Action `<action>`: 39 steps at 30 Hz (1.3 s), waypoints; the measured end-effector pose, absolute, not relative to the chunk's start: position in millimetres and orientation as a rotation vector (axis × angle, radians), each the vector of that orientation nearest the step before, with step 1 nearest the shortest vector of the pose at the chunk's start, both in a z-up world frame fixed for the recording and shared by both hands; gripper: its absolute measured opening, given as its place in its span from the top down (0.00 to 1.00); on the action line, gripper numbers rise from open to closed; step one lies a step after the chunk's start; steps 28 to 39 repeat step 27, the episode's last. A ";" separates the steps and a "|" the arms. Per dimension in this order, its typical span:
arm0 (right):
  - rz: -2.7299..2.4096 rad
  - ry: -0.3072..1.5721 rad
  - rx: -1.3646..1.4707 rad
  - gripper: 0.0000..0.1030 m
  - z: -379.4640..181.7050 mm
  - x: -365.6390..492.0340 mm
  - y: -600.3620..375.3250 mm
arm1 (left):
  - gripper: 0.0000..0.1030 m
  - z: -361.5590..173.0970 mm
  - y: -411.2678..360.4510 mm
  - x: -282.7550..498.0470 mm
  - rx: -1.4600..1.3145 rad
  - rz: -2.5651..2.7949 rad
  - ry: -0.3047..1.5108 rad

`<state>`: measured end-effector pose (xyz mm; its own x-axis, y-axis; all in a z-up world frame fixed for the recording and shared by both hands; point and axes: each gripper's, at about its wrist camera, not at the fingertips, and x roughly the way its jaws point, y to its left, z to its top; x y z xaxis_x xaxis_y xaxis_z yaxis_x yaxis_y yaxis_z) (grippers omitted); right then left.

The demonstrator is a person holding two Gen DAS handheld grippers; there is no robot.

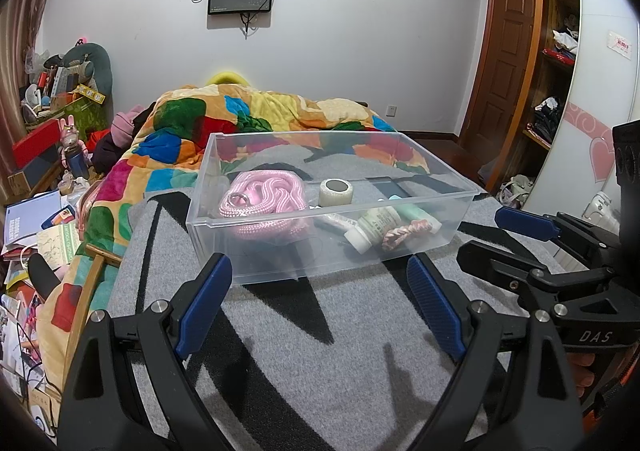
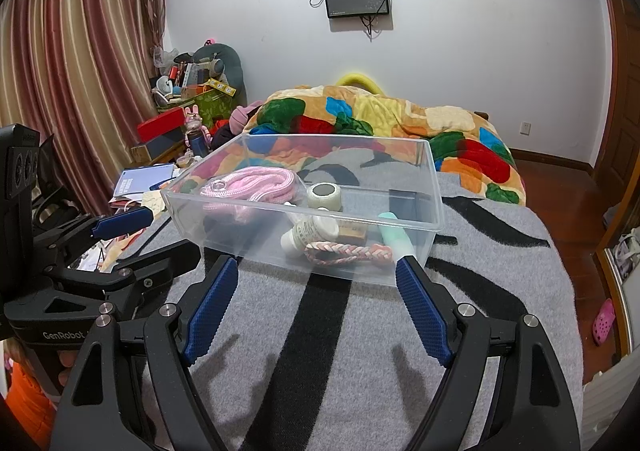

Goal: Organize objects

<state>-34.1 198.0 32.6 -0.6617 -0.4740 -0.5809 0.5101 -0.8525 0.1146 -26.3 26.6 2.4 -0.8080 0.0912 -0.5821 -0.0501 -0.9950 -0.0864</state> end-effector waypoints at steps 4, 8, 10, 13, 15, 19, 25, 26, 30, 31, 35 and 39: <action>-2.456 0.079 0.835 0.23 32.6 -34.2 198.1 | 0.13 2.2 26.7 -25.8 -0.941 2.915 -0.104; -2.455 0.078 0.836 0.23 32.7 -34.4 198.2 | 0.13 1.5 29.5 -24.8 -0.933 2.911 -0.109; -2.455 0.078 0.835 0.23 32.7 -34.5 198.3 | 0.13 1.2 30.4 -24.4 -0.930 2.907 -0.117; -2.457 0.077 0.837 0.23 31.5 -34.2 198.1 | 0.13 2.2 29.0 -23.2 -0.926 2.910 -0.123; -2.456 0.075 0.839 0.23 30.6 -33.1 198.0 | 0.13 2.6 29.3 -22.9 -0.924 2.915 -0.126; -2.457 0.075 0.838 0.23 30.8 -33.6 198.1 | 0.13 2.7 28.2 -23.1 -0.929 2.911 -0.131; -2.456 0.069 0.843 0.23 28.2 -32.5 198.1 | 0.13 2.8 26.7 -22.2 -0.934 2.912 -0.130; -2.456 0.069 0.844 0.23 27.9 -32.3 198.0 | 0.13 3.0 26.2 -21.8 -0.935 2.911 -0.133; -2.456 0.068 0.844 0.23 28.0 -32.3 198.2 | 0.13 3.1 26.0 -21.7 -0.936 2.910 -0.135; -2.456 0.068 0.844 0.23 28.0 -32.3 198.2 | 0.13 3.1 26.0 -21.7 -0.936 2.910 -0.135; -2.456 0.068 0.844 0.23 28.0 -32.3 198.2 | 0.13 3.1 26.0 -21.7 -0.936 2.910 -0.135; -2.456 0.068 0.844 0.23 28.0 -32.3 198.2 | 0.13 3.1 26.0 -21.7 -0.936 2.910 -0.135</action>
